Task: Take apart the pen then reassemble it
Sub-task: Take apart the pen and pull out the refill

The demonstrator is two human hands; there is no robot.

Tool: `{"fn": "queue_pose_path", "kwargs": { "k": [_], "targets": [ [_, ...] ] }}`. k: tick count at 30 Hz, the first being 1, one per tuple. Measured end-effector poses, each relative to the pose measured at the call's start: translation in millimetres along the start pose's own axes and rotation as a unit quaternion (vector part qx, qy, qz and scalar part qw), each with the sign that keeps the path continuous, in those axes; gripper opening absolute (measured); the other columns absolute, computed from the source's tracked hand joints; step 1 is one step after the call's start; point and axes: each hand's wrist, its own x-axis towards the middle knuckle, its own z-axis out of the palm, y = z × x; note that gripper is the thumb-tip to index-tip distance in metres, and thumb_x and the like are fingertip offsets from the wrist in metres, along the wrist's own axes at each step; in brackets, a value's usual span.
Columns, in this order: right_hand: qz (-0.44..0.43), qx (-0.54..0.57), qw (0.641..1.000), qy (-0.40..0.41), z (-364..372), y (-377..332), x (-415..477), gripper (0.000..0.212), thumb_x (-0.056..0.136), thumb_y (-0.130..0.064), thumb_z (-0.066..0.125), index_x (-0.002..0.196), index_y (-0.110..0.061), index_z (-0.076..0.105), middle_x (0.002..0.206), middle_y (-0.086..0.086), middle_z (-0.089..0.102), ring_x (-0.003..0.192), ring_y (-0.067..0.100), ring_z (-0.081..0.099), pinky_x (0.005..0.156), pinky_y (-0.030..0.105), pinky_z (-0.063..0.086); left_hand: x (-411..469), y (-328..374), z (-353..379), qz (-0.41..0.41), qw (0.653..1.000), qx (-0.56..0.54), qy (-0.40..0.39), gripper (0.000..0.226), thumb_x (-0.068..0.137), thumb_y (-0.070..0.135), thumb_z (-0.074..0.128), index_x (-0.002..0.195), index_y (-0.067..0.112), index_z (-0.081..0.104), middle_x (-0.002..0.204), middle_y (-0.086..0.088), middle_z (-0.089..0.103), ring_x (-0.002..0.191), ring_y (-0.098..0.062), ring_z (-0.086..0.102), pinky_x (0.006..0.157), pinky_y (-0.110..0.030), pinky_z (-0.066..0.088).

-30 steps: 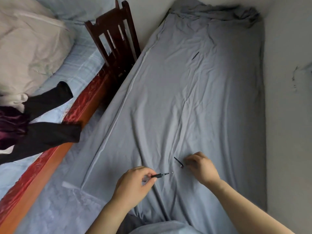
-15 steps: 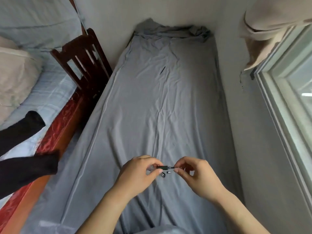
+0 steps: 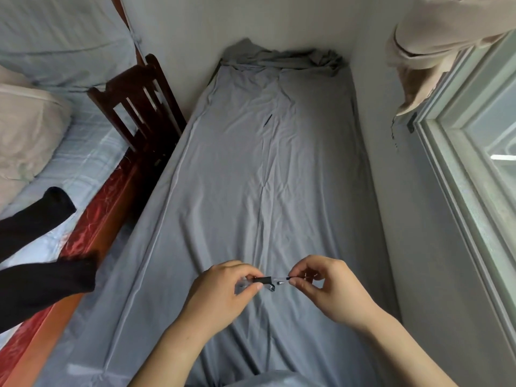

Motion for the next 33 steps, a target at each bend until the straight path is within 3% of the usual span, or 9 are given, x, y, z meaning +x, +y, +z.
{"fn": "queue_pose_path", "kwargs": {
  "k": [4,6,9,16,21,25,29,33],
  "targets": [
    [-0.038,-0.053,0.998,-0.018,0,-4,0,0.012,0.077,-0.038,0.069,0.087,-0.035,0.062,0.086,-0.020,0.062,0.087,-0.001,0.055,0.075,0.011,0.042,-3,-4,2,-0.005,1.000,0.004,0.005,0.016,0.080,0.040,0.063,0.094,0.045,0.060,0.081,0.032,0.060,0.085,0.011,0.058,0.074,-0.026,0.054],
    [-0.058,-0.084,0.994,-0.038,5,-9,3,0.015,0.079,-0.036,0.068,0.092,-0.032,0.063,0.092,-0.018,0.062,0.090,0.001,0.053,0.078,0.019,0.046,-2,-4,5,-0.001,1.000,0.007,0.001,0.015,0.080,0.041,0.062,0.094,0.045,0.059,0.080,0.031,0.059,0.084,0.010,0.057,0.073,-0.026,0.054],
    [-0.061,-0.130,0.988,-0.053,9,-12,9,0.008,0.084,-0.033,0.063,0.090,-0.029,0.065,0.091,-0.014,0.063,0.087,0.008,0.053,0.077,0.030,0.049,-1,-6,7,-0.001,1.000,0.009,-0.005,0.015,0.079,0.040,0.061,0.094,0.045,0.059,0.080,0.028,0.060,0.083,0.007,0.058,0.073,-0.027,0.054],
    [-0.063,-0.178,0.979,-0.072,8,1,14,0.010,0.086,-0.029,0.058,0.095,-0.032,0.063,0.091,-0.012,0.064,0.084,0.008,0.057,0.069,0.029,0.049,2,-18,12,-0.015,1.000,0.022,-0.017,0.017,0.077,0.041,0.062,0.089,0.050,0.055,0.075,0.029,0.057,0.081,0.011,0.055,0.065,-0.013,0.044],
    [0.002,-0.208,0.973,-0.099,-1,34,22,0.008,0.085,-0.027,0.058,0.090,-0.031,0.064,0.086,-0.012,0.063,0.078,0.008,0.058,0.066,0.026,0.047,2,-42,18,-0.069,0.997,0.025,-0.035,0.007,0.077,0.036,0.065,0.084,0.037,0.062,0.080,0.022,0.061,0.076,0.012,0.055,0.071,-0.020,0.048],
    [0.057,-0.177,0.978,-0.092,14,61,35,0.007,0.083,-0.026,0.061,0.086,-0.030,0.065,0.077,-0.015,0.058,0.067,0.009,0.053,0.062,0.027,0.047,-7,-64,21,-0.113,0.992,0.030,-0.042,0.006,0.077,0.033,0.066,0.083,0.035,0.065,0.083,0.018,0.064,0.078,0.001,0.059,0.071,-0.025,0.050],
    [0.098,-0.141,0.983,-0.061,55,83,52,0.009,0.082,-0.022,0.057,0.082,-0.027,0.065,0.077,-0.012,0.061,0.074,0.014,0.056,0.059,0.028,0.043,-16,-74,35,-0.118,0.991,0.025,-0.065,0.008,0.077,0.033,0.066,0.083,0.038,0.063,0.079,0.023,0.060,0.077,0.008,0.056,0.070,-0.023,0.050],
    [0.099,-0.149,0.982,-0.068,89,101,65,0.010,0.083,-0.016,0.056,0.082,-0.020,0.065,0.091,0.002,0.065,0.091,0.025,0.056,0.061,0.029,0.040,-21,-84,53,-0.109,0.990,0.030,-0.083,0.012,0.076,0.035,0.066,0.086,0.039,0.060,0.071,0.029,0.054,0.072,0.014,0.050,0.069,-0.021,0.048]
  ]
}}
